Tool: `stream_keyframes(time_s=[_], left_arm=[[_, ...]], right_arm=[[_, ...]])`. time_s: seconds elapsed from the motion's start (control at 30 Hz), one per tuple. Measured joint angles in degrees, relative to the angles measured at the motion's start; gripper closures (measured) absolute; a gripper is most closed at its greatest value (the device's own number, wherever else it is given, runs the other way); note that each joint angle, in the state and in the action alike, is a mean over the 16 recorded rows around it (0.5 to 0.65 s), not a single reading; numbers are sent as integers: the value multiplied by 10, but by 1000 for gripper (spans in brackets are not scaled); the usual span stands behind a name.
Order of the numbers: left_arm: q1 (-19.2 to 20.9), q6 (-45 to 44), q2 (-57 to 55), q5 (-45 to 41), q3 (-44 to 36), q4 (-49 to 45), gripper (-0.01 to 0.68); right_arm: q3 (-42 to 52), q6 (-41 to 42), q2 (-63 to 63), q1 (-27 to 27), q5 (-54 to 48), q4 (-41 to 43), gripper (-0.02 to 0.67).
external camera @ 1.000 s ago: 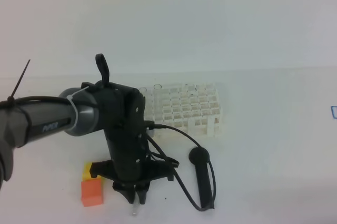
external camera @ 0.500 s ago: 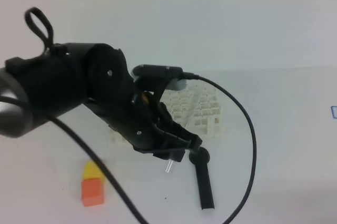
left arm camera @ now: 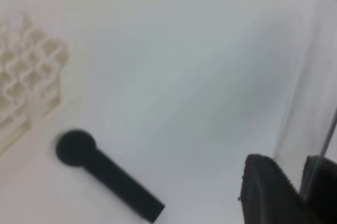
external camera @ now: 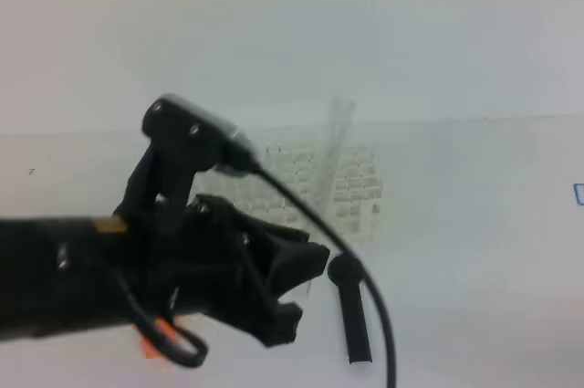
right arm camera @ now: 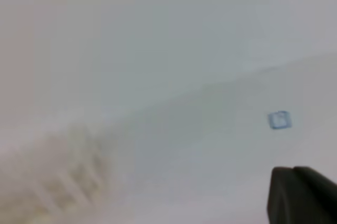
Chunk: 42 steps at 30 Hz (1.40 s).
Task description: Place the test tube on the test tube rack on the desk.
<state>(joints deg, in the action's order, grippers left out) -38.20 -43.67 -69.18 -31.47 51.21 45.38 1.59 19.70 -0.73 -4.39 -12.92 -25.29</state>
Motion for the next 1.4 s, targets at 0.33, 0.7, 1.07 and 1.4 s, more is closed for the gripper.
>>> stream_keyframes(time_s=[0.33,0.7,1.07,1.4], left_arm=[[0,-484,81,51,-179,408,562],[0,-622,84,-3,-219,506,562],[0,-582,84,-14,-219,506,562],[33,-605,84,-51,-219,506,562]], right_arm=[[-1,24,0,0,21,-266,650],[-82,251,9,19,-66,-370,650],[-169,407,113,138,-89,-388,650],[-182,496,190,199,-62,-504,650]])
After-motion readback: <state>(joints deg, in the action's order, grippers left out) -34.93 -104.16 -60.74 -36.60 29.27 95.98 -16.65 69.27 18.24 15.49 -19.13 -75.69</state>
